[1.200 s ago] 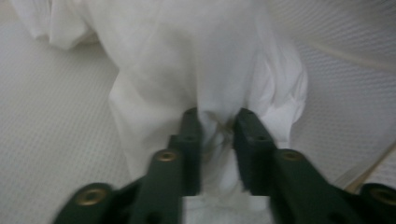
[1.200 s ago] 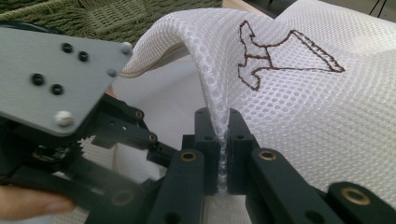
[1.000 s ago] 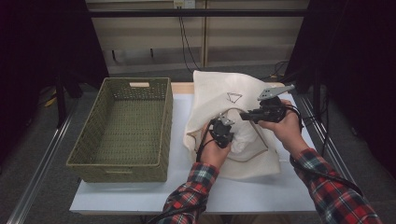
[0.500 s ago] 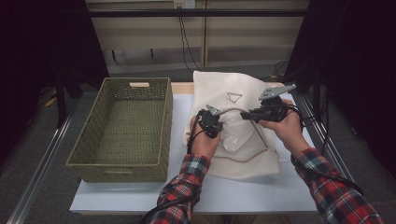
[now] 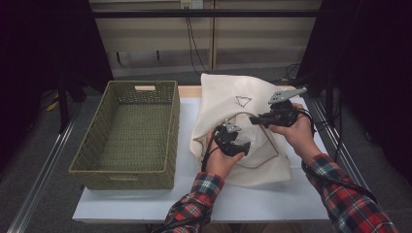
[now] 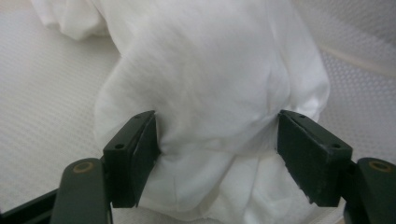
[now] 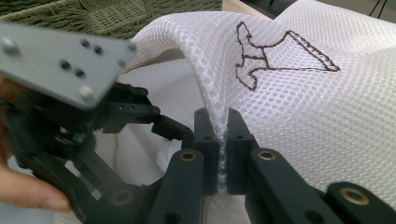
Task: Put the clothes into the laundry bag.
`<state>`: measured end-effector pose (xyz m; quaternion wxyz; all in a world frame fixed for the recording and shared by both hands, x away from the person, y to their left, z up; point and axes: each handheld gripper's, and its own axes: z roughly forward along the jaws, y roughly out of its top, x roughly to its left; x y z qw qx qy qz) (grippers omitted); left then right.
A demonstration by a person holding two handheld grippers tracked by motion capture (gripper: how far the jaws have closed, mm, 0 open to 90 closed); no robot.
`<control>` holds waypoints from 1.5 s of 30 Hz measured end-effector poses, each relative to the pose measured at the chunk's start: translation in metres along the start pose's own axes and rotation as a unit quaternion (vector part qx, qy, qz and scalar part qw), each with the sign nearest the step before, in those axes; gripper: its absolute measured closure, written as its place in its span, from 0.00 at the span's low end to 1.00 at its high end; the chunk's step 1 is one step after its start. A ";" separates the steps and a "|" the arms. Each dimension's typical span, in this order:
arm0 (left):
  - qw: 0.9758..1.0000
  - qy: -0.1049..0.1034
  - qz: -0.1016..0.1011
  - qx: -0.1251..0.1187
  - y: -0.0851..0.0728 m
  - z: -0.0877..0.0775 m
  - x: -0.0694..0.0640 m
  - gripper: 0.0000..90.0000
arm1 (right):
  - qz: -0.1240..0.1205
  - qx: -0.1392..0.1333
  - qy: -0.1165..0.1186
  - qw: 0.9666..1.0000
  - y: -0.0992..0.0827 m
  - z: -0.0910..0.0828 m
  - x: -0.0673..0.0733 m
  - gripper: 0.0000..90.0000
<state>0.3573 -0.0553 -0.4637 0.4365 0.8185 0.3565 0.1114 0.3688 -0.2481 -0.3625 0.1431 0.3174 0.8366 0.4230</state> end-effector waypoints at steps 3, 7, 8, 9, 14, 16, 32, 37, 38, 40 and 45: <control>1.000 0.007 0.013 0.016 -0.008 0.010 0.000 0.40 | 0.001 -0.002 0.001 1.000 -0.001 0.000 -0.001 0.97; 0.999 0.011 0.022 0.035 -0.014 0.016 0.000 0.60 | 0.001 -0.002 0.004 1.000 -0.002 0.001 -0.001 0.97; 0.999 0.013 0.024 0.038 -0.014 0.015 0.001 0.67 | 0.001 -0.002 0.003 1.000 -0.003 0.001 -0.001 0.97; 0.999 0.013 0.024 0.038 -0.014 0.015 0.001 0.76 | 0.001 -0.002 0.003 1.000 -0.003 0.001 -0.001 0.97; 0.998 0.036 0.023 0.049 -0.010 0.013 -0.001 0.93 | 0.003 -0.003 0.002 1.000 -0.005 0.000 -0.002 0.97; 0.998 0.039 0.012 0.040 -0.009 0.013 0.004 0.93 | 0.006 -0.002 0.002 1.000 -0.006 -0.002 -0.002 0.97; 0.995 0.099 -0.012 0.011 0.001 -0.009 0.041 0.93 | 0.004 -0.006 0.010 1.000 -0.006 0.005 0.000 0.96; 0.997 0.079 -0.018 0.002 -0.005 -0.012 0.039 0.81 | 0.004 -0.004 0.009 1.000 -0.005 0.008 0.000 0.96; 0.998 0.066 -0.023 -0.001 -0.007 -0.014 0.036 0.76 | 0.006 -0.003 0.008 1.000 -0.005 0.009 0.000 0.96; 0.998 0.062 -0.022 -0.004 -0.008 -0.015 0.035 0.70 | 0.008 -0.005 0.006 1.000 -0.005 0.010 -0.001 0.96; 0.998 0.058 -0.003 -0.027 -0.012 -0.025 0.027 0.53 | 0.007 0.002 -0.003 1.000 -0.005 0.014 -0.001 0.96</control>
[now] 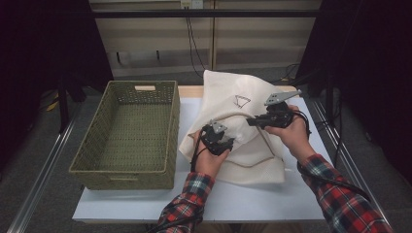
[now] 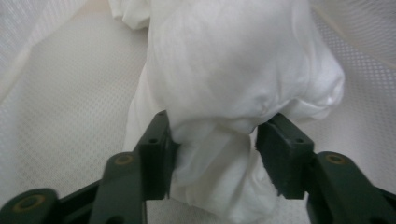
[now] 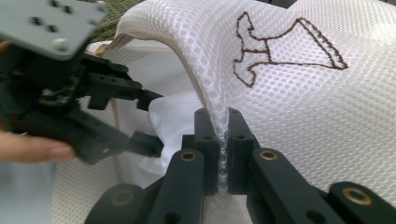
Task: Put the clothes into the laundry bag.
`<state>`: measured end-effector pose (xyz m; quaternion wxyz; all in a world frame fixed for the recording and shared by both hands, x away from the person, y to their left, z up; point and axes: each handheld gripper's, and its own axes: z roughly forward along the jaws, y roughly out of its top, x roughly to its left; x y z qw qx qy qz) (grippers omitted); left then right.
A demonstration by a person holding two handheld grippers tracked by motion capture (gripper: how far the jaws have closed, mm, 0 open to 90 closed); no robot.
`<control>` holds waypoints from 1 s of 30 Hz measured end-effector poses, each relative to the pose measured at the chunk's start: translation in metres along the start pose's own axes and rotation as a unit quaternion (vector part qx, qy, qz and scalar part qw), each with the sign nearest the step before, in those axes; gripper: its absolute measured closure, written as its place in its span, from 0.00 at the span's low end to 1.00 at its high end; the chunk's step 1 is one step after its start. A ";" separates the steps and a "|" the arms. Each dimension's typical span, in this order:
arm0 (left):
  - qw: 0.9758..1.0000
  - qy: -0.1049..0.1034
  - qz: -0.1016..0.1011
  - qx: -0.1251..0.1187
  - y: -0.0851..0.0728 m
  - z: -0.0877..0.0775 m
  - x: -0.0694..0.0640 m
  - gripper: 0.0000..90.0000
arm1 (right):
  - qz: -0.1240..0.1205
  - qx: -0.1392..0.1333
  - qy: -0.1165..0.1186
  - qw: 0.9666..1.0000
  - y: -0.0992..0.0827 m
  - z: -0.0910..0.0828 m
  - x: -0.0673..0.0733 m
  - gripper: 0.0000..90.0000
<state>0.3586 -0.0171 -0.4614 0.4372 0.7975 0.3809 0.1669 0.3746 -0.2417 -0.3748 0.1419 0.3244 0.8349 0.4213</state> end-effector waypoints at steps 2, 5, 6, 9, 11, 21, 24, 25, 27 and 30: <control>1.000 -0.007 0.004 -0.009 0.000 -0.003 -0.002 0.49 | 0.003 0.002 -0.004 1.000 0.001 0.003 -0.001 0.96; 1.000 -0.003 0.015 -0.018 0.001 -0.006 -0.005 0.43 | 0.006 0.006 -0.021 1.000 0.004 0.008 -0.006 0.96; 1.000 0.001 0.016 -0.024 0.002 -0.006 -0.007 0.42 | 0.009 0.006 -0.024 1.000 0.005 0.010 -0.008 0.96; 0.999 -0.007 0.028 -0.037 0.006 -0.008 -0.010 0.38 | 0.019 0.012 -0.047 0.999 0.006 0.018 -0.016 0.96; 0.999 -0.009 0.030 -0.043 0.008 -0.008 -0.013 0.36 | 0.024 0.014 -0.045 0.999 0.006 0.022 -0.021 0.96; 0.998 -0.003 0.070 0.002 0.002 0.027 -0.022 0.41 | 0.025 0.019 -0.034 0.999 0.001 0.032 -0.022 0.96; 0.995 0.013 0.098 0.016 0.000 0.033 -0.021 0.63 | 0.026 0.018 -0.029 0.999 0.000 0.031 -0.022 0.96; 0.995 0.015 0.096 0.021 0.001 0.033 -0.021 0.71 | 0.026 0.019 -0.031 0.999 0.000 0.031 -0.022 0.96; 0.995 0.022 0.092 0.019 0.001 0.034 -0.020 0.81 | 0.026 0.018 -0.031 0.999 -0.001 0.031 -0.021 0.96; 0.995 0.030 0.087 0.023 0.002 0.032 -0.014 0.86 | 0.024 0.018 -0.026 0.999 -0.001 0.031 -0.019 0.96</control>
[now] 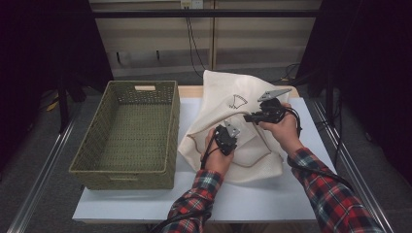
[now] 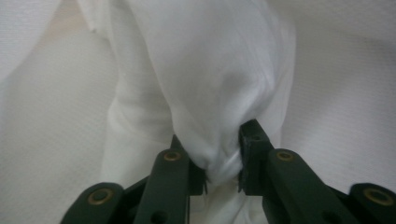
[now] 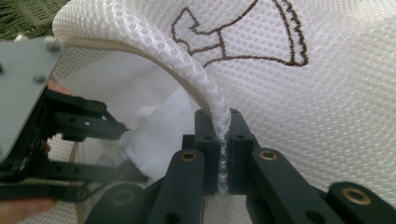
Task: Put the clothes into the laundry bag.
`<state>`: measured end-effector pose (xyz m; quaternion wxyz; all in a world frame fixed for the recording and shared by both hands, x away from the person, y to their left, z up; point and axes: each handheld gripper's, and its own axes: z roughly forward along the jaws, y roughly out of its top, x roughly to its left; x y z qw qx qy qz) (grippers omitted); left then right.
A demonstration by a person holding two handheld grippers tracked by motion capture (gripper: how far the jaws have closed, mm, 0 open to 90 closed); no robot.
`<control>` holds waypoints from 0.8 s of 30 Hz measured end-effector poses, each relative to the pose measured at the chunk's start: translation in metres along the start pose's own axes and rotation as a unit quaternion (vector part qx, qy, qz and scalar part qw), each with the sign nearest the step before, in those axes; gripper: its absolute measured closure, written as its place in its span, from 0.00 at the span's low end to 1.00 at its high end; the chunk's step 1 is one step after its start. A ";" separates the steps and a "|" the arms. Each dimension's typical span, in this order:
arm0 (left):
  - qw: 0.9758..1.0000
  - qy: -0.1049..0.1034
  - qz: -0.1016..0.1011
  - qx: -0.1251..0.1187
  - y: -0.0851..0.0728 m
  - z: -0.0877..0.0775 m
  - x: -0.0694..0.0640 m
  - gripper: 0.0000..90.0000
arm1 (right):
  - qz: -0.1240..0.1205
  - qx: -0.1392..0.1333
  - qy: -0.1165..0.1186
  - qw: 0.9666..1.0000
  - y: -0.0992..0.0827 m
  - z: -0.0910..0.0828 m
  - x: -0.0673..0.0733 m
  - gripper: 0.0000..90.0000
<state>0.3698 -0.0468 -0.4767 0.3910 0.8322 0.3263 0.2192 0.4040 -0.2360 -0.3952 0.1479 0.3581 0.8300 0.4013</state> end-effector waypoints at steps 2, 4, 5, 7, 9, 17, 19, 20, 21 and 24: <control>1.000 0.017 -0.006 0.001 0.002 -0.002 0.011 0.87 | 0.000 0.000 0.002 1.000 0.000 -0.001 0.001 0.96; 0.999 0.030 -0.010 -0.001 0.005 -0.005 0.020 0.88 | 0.001 -0.003 0.006 1.000 0.000 -0.003 0.002 0.96; 0.999 0.049 -0.007 -0.001 0.006 -0.008 0.027 0.88 | 0.001 -0.006 0.006 1.000 0.001 -0.004 0.002 0.96; 0.999 0.048 -0.022 -0.005 0.006 -0.009 0.033 0.88 | 0.001 -0.005 0.007 1.000 0.001 -0.005 0.003 0.96; 0.999 0.042 -0.019 -0.005 0.005 -0.009 0.034 0.88 | 0.002 -0.006 0.007 1.000 0.001 -0.006 0.003 0.96; 0.996 -0.015 -0.084 -0.032 -0.002 -0.018 0.030 0.63 | -0.010 0.000 0.025 1.000 0.003 -0.005 0.012 0.96; 0.994 -0.027 -0.094 -0.045 -0.003 -0.022 0.029 0.53 | -0.010 -0.001 0.029 1.000 0.002 -0.006 0.014 0.96; 0.993 -0.033 -0.099 -0.052 -0.004 -0.026 0.029 0.51 | -0.011 -0.002 0.031 0.999 0.001 -0.006 0.014 0.96; 0.993 -0.033 -0.099 -0.052 -0.004 -0.026 0.029 0.47 | -0.012 -0.003 0.033 0.999 0.001 -0.007 0.015 0.96; 0.994 -0.030 -0.093 -0.054 -0.004 -0.032 0.028 0.40 | -0.008 -0.006 0.037 0.999 0.000 -0.008 0.016 0.96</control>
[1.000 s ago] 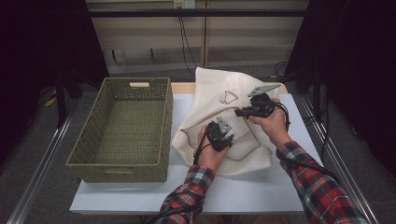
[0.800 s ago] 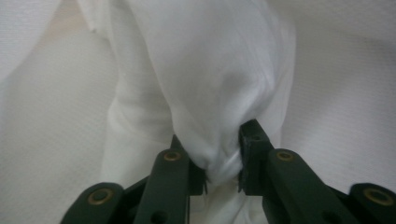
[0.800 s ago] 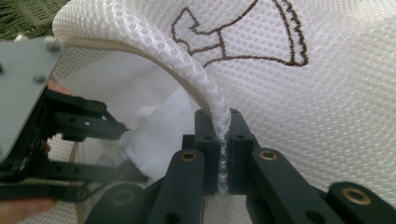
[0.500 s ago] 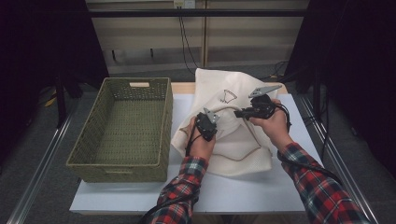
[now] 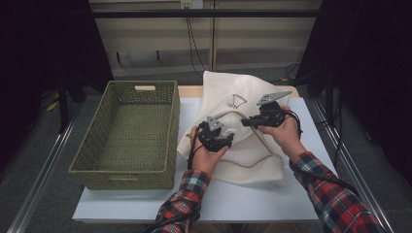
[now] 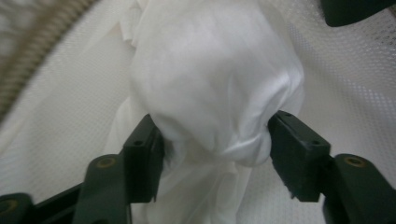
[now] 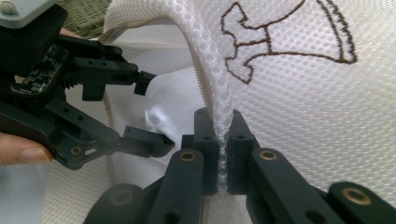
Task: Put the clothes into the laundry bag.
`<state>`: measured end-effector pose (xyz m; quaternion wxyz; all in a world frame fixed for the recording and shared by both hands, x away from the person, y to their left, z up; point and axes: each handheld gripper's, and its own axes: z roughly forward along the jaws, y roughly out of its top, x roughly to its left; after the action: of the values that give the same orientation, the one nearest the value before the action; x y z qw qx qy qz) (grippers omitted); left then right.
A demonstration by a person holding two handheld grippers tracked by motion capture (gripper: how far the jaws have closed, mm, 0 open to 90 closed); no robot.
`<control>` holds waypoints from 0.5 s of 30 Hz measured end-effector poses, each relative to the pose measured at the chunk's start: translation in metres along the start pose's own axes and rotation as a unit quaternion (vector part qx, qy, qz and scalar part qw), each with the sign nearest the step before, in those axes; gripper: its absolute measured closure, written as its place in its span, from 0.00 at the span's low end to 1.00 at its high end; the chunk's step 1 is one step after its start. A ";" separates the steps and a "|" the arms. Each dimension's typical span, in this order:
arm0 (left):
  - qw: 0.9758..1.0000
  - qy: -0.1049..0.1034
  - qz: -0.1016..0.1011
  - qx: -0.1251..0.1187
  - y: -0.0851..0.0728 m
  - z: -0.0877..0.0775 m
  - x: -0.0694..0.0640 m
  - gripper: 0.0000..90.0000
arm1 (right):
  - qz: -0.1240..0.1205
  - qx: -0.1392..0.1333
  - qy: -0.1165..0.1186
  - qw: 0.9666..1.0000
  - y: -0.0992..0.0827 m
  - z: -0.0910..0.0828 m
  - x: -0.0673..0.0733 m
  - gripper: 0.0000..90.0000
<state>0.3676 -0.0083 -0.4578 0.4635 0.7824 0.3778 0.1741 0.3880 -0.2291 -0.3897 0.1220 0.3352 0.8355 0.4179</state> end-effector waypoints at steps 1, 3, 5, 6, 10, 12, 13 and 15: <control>1.000 -0.006 -0.004 -0.005 0.000 -0.005 -0.001 0.38 | -0.002 0.001 0.005 1.000 -0.002 0.000 0.002 0.96; 1.000 -0.005 0.003 -0.005 -0.001 -0.008 -0.004 0.34 | -0.002 0.002 0.008 1.000 -0.005 -0.002 0.004 0.95; 1.000 -0.003 0.011 -0.006 -0.002 -0.012 -0.006 0.33 | -0.004 0.001 0.011 1.000 -0.007 -0.003 0.005 0.95; 1.000 -0.004 0.010 -0.009 -0.003 -0.013 -0.007 0.32 | -0.005 -0.001 0.011 1.000 -0.008 -0.005 0.006 0.95; 1.000 -0.011 0.005 -0.013 -0.006 -0.019 -0.008 0.28 | -0.007 -0.007 0.012 1.000 -0.011 -0.011 0.009 0.94; 1.000 -0.011 0.003 -0.012 -0.006 -0.020 -0.008 0.28 | -0.010 -0.008 0.008 1.000 -0.011 -0.013 0.009 0.94; 1.000 -0.011 -0.001 -0.016 -0.007 -0.021 -0.008 0.28 | -0.008 -0.012 0.006 1.000 -0.012 -0.016 0.011 0.92; 1.000 -0.010 0.001 -0.012 -0.009 -0.023 -0.007 0.28 | -0.007 -0.014 0.006 1.000 -0.013 -0.018 0.012 0.90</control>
<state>0.3445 0.0025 -0.4526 0.4763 0.7790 0.3703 0.1708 0.3648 -0.2379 -0.3873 0.1246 0.3255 0.8325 0.4307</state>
